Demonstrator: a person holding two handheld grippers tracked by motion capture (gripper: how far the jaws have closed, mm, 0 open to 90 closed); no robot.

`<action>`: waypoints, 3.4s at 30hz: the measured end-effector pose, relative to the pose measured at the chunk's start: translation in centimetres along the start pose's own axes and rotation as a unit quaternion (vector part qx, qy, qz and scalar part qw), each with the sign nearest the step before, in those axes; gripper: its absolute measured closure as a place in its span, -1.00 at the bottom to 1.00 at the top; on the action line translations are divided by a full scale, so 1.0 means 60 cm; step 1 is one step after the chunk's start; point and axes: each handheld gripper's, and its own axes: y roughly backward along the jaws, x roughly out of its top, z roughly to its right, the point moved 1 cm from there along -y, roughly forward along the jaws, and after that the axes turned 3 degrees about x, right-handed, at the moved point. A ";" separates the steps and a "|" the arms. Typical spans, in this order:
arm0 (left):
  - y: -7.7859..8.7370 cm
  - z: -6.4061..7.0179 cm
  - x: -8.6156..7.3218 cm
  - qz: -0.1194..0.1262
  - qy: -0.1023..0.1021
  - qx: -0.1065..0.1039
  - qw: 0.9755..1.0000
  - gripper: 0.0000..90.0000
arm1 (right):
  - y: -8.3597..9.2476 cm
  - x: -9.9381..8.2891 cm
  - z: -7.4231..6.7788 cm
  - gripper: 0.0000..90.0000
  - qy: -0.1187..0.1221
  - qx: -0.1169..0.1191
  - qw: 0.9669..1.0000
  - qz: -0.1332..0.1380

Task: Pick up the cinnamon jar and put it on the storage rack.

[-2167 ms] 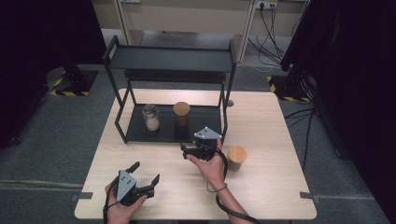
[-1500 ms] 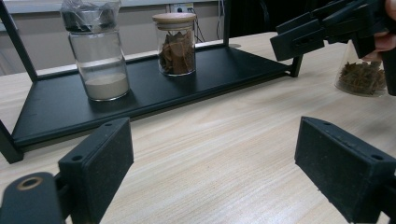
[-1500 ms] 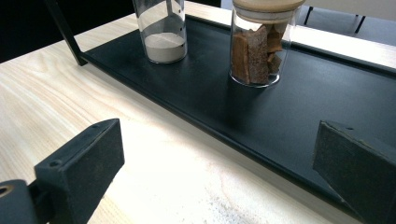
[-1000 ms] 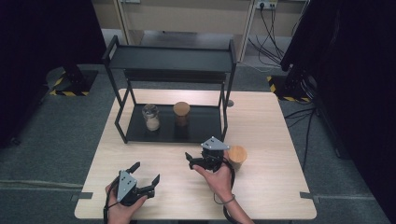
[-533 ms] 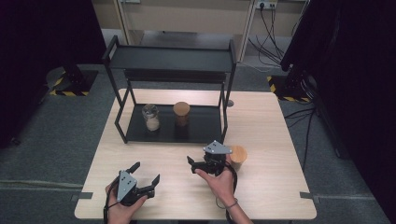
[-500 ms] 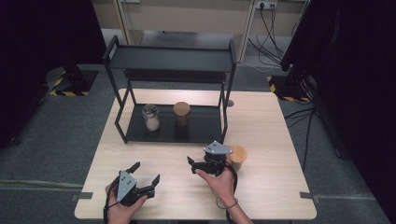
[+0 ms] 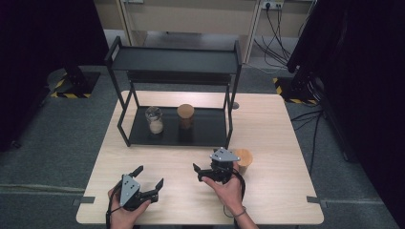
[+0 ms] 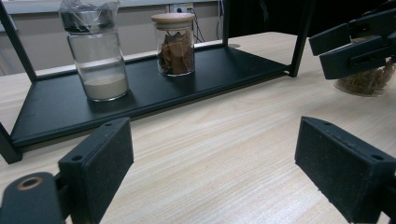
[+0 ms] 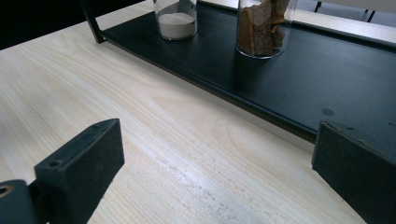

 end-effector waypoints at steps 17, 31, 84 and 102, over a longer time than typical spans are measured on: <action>0.000 0.000 0.000 0.001 0.000 0.001 1.000 -0.76 | 0.019 -0.011 -0.008 -0.94 0.007 0.009 1.000 0.002; 0.000 0.000 0.000 0.000 0.000 0.001 1.000 -0.76 | 0.036 -0.021 -0.018 -0.94 0.014 0.022 1.000 0.002; 0.001 0.000 0.000 0.001 0.000 0.004 1.000 -0.76 | 0.152 -0.063 -0.004 -0.93 0.025 0.023 0.999 0.016; 0.001 -0.001 0.000 0.002 0.002 0.003 1.000 -0.76 | 0.217 -0.103 0.021 -0.92 -0.010 -0.025 0.999 0.024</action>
